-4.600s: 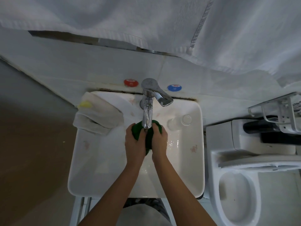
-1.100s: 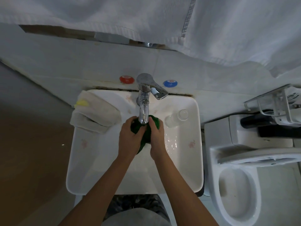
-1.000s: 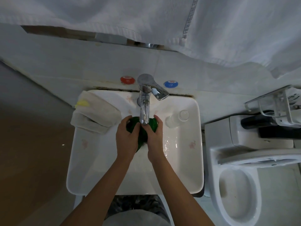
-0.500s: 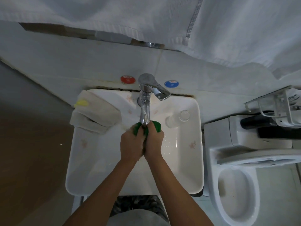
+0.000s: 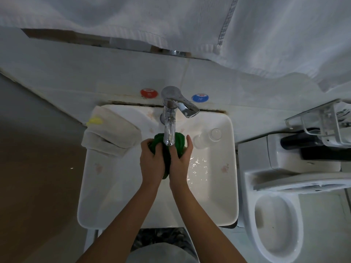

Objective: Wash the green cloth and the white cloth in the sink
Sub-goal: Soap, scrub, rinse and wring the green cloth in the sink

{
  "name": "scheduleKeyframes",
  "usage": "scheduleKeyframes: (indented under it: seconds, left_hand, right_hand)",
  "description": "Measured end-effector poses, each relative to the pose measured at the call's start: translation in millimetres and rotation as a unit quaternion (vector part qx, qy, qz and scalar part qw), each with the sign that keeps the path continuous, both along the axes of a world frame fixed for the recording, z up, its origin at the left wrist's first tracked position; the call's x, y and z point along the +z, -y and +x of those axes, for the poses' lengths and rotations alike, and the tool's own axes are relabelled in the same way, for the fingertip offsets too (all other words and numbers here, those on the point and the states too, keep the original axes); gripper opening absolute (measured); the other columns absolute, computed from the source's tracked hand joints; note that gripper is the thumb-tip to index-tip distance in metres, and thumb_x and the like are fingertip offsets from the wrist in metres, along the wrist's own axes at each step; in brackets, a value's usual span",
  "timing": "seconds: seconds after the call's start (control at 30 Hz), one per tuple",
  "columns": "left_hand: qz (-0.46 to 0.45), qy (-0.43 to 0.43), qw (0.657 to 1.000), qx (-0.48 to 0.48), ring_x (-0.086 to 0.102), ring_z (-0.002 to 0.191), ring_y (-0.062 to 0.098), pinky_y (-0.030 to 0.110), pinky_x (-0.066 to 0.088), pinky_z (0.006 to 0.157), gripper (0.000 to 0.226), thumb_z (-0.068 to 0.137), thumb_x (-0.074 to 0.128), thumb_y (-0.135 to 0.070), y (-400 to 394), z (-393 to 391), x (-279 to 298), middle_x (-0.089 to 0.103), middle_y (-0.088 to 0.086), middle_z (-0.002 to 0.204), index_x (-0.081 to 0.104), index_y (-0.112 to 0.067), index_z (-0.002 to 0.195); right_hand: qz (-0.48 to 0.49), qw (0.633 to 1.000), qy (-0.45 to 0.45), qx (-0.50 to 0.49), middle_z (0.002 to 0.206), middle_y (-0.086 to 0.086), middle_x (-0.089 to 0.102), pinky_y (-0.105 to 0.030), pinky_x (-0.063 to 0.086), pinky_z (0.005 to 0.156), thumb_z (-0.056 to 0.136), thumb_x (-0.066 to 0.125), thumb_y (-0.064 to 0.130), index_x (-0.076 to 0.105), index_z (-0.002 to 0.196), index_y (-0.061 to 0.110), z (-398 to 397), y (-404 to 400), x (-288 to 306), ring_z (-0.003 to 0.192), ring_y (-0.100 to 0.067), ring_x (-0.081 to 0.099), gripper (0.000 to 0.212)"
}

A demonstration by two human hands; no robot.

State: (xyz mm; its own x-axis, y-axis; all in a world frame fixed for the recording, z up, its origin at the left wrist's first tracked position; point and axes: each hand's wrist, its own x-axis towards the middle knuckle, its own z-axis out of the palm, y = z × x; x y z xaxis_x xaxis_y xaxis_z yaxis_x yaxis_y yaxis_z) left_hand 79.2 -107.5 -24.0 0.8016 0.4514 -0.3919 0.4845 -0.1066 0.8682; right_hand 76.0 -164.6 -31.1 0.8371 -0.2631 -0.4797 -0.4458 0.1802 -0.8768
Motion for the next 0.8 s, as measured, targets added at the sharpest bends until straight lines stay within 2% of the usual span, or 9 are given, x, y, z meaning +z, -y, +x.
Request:
scheduleKeyframes:
  seconds: [0.1, 0.17, 0.27, 0.4, 0.5, 0.57, 0.67, 0.73, 0.8]
  left_hand:
    - [-0.042, 0.006, 0.999, -0.016, 0.06, 0.1, 0.016, 0.034, 0.052, 0.087, 0.021, 0.095, 0.05, -0.023, 2, -1, -4, 0.059, -0.001, 0.111, 0.048, -0.022, 0.116]
    - [-0.077, 0.007, 0.997, -0.029, 0.06, 0.105, 0.017, 0.037, 0.052, 0.09, 0.025, 0.095, 0.051, -0.021, 2, -2, -4, 0.059, 0.0, 0.115, 0.049, -0.02, 0.12]
    - [-0.082, -0.008, 0.996, -0.03, 0.06, 0.104, 0.02, 0.04, 0.052, 0.09, 0.026, 0.097, 0.047, -0.02, -5, -4, -6, 0.06, 0.003, 0.115, 0.05, -0.016, 0.122]
    - [-0.148, -0.045, 0.988, 0.017, 0.061, 0.101, 0.02, 0.043, 0.052, 0.09, 0.022, 0.099, 0.043, -0.022, -16, -9, -8, 0.06, 0.005, 0.112, 0.053, -0.016, 0.117]
    - [-0.211, -0.062, 0.975, 0.03, 0.062, 0.101, 0.016, 0.034, 0.054, 0.083, 0.032, 0.098, 0.045, -0.029, -20, -5, -7, 0.06, 0.005, 0.118, 0.05, -0.014, 0.125]
    - [-0.225, -0.073, 0.971, 0.021, 0.061, 0.107, 0.02, 0.032, 0.053, 0.085, 0.042, 0.096, 0.047, -0.038, -21, 1, -6, 0.06, 0.006, 0.122, 0.049, -0.015, 0.131]
    - [-0.209, -0.059, 0.976, 0.006, 0.062, 0.104, 0.017, 0.027, 0.053, 0.082, 0.041, 0.094, 0.053, -0.036, -14, 7, -1, 0.062, 0.001, 0.115, 0.048, -0.016, 0.13]
    - [-0.148, -0.041, 0.988, -0.002, 0.062, 0.096, 0.013, 0.02, 0.049, 0.075, 0.03, 0.094, 0.054, -0.03, -7, 7, 2, 0.062, -0.005, 0.104, 0.051, -0.016, 0.121]
    - [-0.101, -0.041, 0.994, 0.007, 0.061, 0.099, 0.018, 0.027, 0.051, 0.082, 0.025, 0.096, 0.051, -0.029, -4, 5, -1, 0.062, -0.003, 0.105, 0.052, -0.018, 0.119]
  right_hand:
    - [0.015, 0.999, 0.046, -0.004, 0.126, 0.013, 0.055, -0.02, 0.049, 0.094, 0.088, 0.067, 0.019, 0.039, 0.141, 0.025, -7, -4, -4, 0.113, -0.001, 0.056, 0.059]
    - [-0.011, 1.0, 0.008, -0.028, 0.116, 0.004, 0.063, -0.032, 0.053, 0.093, 0.09, 0.064, 0.021, 0.053, 0.129, 0.023, -3, -5, -10, 0.106, -0.01, 0.063, 0.041]
    - [-0.062, 0.995, -0.041, -0.06, 0.089, -0.006, 0.067, -0.046, 0.056, 0.08, 0.092, 0.057, 0.02, 0.066, 0.099, 0.012, 8, -3, -11, 0.083, -0.02, 0.065, 0.014]
    - [-0.101, 0.994, -0.028, -0.017, 0.063, -0.005, 0.054, -0.029, 0.046, 0.06, 0.092, 0.058, 0.019, 0.058, 0.068, 0.009, 17, 1, 0, 0.06, -0.012, 0.049, 0.026]
    - [-0.071, 0.997, -0.027, 0.002, 0.069, -0.027, 0.052, -0.031, 0.044, 0.061, 0.09, 0.062, 0.023, 0.058, 0.076, -0.008, 18, 3, -1, 0.062, -0.018, 0.048, 0.035]
    - [-0.06, 0.997, -0.034, 0.032, 0.076, -0.032, 0.054, -0.035, 0.045, 0.064, 0.087, 0.061, 0.027, 0.059, 0.081, -0.011, 19, 3, -1, 0.064, -0.022, 0.05, 0.039]
    - [-0.056, 0.994, -0.06, 0.076, 0.069, -0.022, 0.059, -0.033, 0.047, 0.065, 0.092, 0.056, 0.019, 0.062, 0.075, -0.006, 21, 2, -3, 0.064, -0.022, 0.053, 0.031]
    - [-0.062, 0.992, -0.069, 0.081, 0.069, -0.009, 0.063, -0.031, 0.049, 0.067, 0.097, 0.05, 0.02, 0.064, 0.072, 0.007, 24, 1, -3, 0.065, -0.019, 0.057, 0.032]
    - [-0.076, 0.991, -0.064, 0.091, 0.079, -0.004, 0.067, -0.037, 0.052, 0.077, 0.097, 0.047, 0.026, 0.063, 0.079, 0.019, 26, -1, -1, 0.075, -0.02, 0.062, 0.025]
